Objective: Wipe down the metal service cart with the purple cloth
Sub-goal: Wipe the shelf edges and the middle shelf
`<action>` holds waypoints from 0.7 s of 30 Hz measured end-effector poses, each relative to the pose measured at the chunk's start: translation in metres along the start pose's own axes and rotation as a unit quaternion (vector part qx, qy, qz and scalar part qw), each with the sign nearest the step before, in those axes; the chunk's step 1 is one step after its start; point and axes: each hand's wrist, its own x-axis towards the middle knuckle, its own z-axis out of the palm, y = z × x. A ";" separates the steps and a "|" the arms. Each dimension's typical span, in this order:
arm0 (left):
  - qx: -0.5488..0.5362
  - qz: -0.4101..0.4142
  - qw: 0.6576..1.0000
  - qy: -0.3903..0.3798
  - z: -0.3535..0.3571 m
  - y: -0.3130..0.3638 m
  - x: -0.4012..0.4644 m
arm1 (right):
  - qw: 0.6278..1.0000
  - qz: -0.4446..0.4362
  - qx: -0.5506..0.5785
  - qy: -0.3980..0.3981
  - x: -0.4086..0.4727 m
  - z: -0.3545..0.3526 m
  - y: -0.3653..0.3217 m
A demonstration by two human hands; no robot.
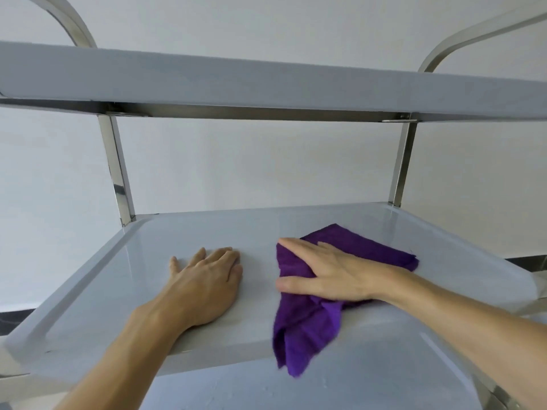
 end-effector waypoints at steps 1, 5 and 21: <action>0.001 0.005 1.000 0.000 0.000 -0.001 0.000 | 1.000 0.016 -0.006 0.003 -0.011 -0.002 0.009; 0.000 0.021 1.000 -0.013 0.000 -0.001 -0.002 | 0.986 0.162 -0.042 0.016 -0.038 -0.028 0.066; 0.005 0.041 0.999 0.026 0.002 -0.010 0.005 | 0.998 0.028 0.035 0.039 0.104 -0.009 0.017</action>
